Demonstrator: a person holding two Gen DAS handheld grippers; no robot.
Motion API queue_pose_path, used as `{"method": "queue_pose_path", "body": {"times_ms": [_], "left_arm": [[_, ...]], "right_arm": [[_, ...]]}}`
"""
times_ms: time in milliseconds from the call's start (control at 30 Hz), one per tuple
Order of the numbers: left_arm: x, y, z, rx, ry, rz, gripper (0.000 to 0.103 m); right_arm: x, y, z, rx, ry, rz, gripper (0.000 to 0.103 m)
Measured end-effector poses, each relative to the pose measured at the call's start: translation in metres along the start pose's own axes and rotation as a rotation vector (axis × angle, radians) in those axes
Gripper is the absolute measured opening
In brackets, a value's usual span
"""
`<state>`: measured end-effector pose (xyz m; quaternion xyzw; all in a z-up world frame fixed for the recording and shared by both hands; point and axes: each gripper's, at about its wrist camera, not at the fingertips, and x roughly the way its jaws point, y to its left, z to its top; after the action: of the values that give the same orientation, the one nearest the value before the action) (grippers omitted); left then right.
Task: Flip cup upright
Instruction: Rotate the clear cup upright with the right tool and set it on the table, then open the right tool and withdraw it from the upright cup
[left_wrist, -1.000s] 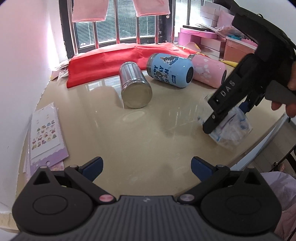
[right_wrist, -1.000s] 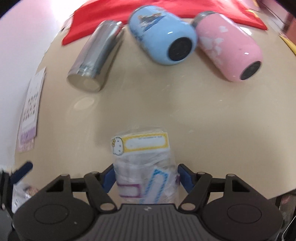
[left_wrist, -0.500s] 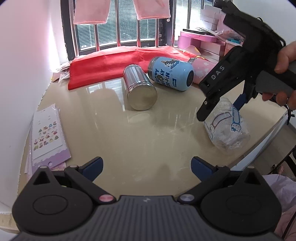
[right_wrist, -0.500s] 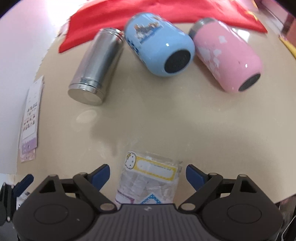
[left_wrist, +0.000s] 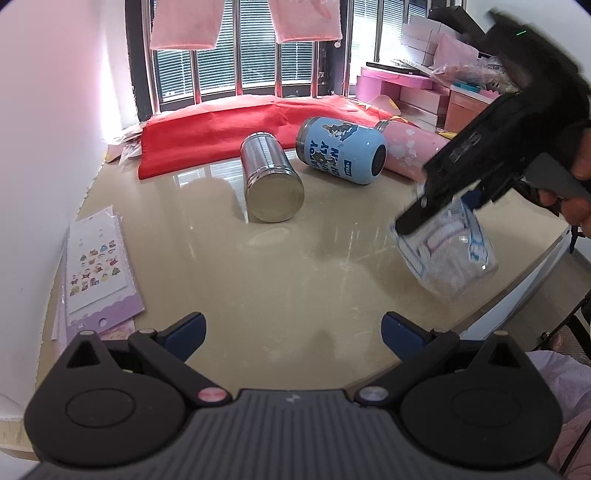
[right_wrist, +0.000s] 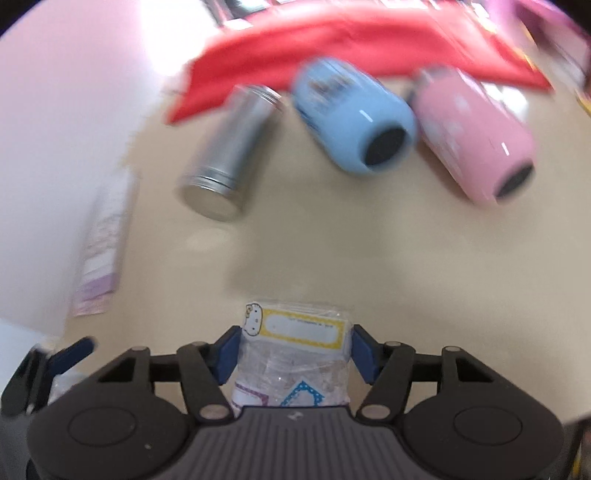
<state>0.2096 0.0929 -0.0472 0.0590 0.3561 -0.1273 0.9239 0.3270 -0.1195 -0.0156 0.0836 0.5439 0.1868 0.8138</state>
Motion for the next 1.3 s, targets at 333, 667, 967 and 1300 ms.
{"method": "queue_pose_path", "body": {"times_ms": [333,667,967,1300], "left_arm": [[-0.018,0.016,-0.006,-0.023,0.006,0.063,0.103],[-0.036,0.042,-0.029,-0.038,0.051,0.161,0.103],[-0.028,0.047,-0.031,-0.017,0.078,0.187,0.103],[-0.032,0.04,-0.031,-0.006,0.073,0.188,0.103]], "right_arm": [[-0.015,0.039,-0.036,-0.301,-0.471,0.229,0.062],[0.041,0.102,-0.066,-0.549,-0.711,0.247,0.062],[0.054,0.101,-0.105,-0.643,-0.815,0.202,0.067],[0.051,0.09,-0.115,-0.615,-0.776,0.25,0.093]]}}
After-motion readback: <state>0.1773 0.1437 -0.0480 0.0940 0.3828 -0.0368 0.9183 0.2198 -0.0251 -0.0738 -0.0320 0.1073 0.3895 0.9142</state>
